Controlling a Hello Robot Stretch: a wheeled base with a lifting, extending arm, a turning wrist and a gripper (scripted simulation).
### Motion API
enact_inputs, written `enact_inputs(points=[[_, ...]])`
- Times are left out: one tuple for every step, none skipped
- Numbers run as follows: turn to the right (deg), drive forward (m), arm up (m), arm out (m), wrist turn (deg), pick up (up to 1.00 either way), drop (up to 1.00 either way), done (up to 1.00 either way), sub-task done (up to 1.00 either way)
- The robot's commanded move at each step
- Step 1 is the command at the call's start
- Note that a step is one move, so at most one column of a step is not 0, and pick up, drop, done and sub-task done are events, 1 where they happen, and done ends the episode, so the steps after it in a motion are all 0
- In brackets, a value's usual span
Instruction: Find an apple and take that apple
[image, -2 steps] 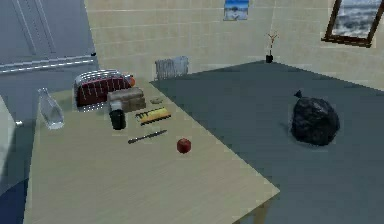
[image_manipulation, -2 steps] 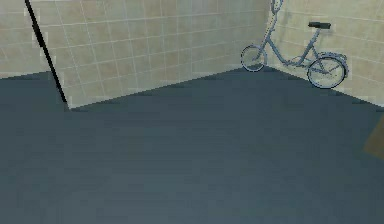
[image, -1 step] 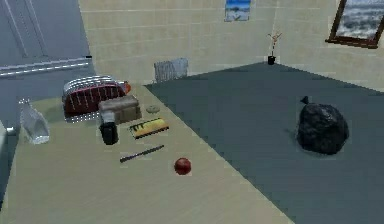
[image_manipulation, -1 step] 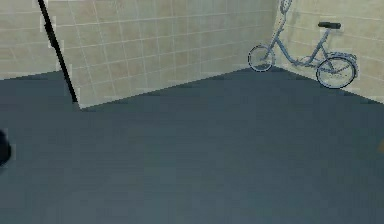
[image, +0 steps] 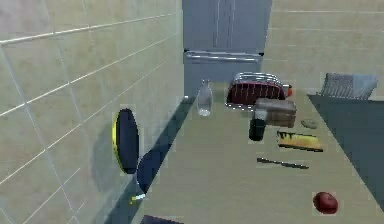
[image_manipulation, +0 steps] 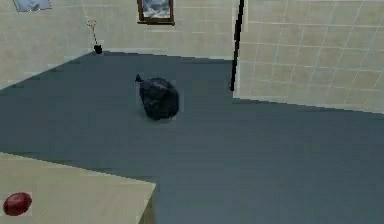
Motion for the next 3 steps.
enact_inputs(points=[[-42.0,0.00,0.00,0.00,0.0,0.00,0.00,0.00,0.00],[0.0,0.00,0.50,0.00,0.0,0.00,0.00,0.00,0.00],[0.0,0.00,0.36,0.00,0.0,0.00,0.00,0.00,0.00]])
